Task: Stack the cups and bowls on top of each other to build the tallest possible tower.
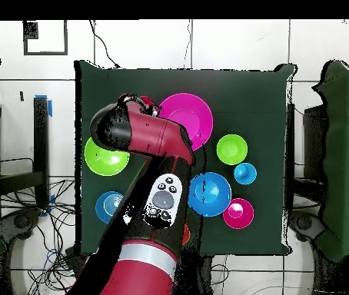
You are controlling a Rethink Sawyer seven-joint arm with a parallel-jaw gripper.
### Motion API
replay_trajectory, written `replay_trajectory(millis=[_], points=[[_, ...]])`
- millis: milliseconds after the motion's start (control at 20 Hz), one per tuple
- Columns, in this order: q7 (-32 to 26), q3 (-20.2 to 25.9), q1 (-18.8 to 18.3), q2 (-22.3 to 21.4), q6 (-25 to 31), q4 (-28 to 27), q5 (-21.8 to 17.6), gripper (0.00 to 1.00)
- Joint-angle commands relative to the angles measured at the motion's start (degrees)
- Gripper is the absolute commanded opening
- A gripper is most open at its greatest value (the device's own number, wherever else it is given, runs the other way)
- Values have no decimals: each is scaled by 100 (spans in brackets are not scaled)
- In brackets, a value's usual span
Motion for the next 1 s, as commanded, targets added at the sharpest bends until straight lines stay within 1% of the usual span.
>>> replay_trajectory(millis=[50,150,350,550,700,800,1000], points=[[91,584,-211,231,564,276,-475,100],[52,593,-228,262,638,268,-537,100],[65,618,-269,330,567,272,-643,100],[-59,646,-297,346,676,257,-791,100],[7,626,-299,353,648,286,-832,100],[6,692,-339,313,626,360,-857,100],[30,774,-370,296,782,396,-852,100]])
